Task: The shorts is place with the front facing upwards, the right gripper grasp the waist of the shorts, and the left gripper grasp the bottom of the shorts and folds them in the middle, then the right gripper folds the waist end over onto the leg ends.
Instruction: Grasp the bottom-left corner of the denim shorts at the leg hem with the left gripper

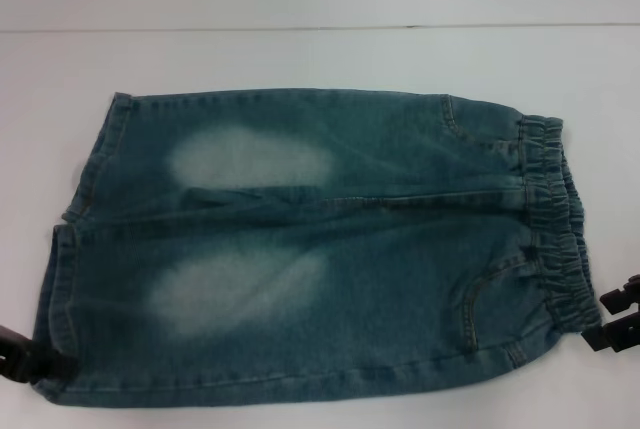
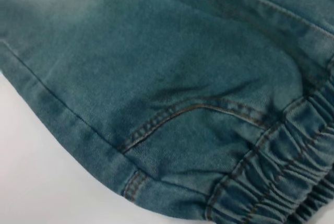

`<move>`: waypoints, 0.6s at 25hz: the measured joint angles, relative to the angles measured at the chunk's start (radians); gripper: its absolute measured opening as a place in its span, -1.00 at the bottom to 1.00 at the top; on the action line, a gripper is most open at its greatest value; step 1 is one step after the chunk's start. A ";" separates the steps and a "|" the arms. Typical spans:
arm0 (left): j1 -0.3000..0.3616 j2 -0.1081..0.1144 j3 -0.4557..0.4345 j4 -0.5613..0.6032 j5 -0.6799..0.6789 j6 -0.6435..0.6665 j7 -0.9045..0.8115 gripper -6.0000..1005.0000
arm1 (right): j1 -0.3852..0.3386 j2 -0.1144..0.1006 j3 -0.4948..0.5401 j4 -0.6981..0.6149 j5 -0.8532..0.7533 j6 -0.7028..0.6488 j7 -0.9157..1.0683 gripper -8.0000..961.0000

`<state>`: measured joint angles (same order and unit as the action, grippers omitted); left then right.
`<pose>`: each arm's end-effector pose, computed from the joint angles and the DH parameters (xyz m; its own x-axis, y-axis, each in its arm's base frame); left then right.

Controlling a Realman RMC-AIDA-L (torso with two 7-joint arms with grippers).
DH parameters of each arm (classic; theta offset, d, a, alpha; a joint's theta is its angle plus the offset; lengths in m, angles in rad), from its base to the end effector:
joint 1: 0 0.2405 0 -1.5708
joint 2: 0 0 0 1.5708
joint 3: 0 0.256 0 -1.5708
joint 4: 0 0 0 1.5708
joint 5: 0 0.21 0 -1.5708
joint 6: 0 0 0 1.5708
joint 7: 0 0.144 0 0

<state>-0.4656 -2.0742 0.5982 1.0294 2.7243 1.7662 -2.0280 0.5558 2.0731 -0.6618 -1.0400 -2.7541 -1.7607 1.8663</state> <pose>-0.3345 0.2774 0.0549 0.4879 0.8721 -0.0364 0.8462 -0.4828 -0.2255 0.3078 0.3069 0.0527 0.6974 -0.7008 0.1498 -0.6655 -0.7109 -0.2276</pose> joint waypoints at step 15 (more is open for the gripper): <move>0.000 -0.001 0.000 0.000 0.000 0.000 0.000 -0.86 | 0.011 0.008 -0.027 0.014 -0.006 -0.001 0.011 0.46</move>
<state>-0.4655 -2.0755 0.5982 1.0292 2.7243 1.7664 -2.0279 0.5666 2.0816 -0.6891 -1.0265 -2.7598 -1.7620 1.8777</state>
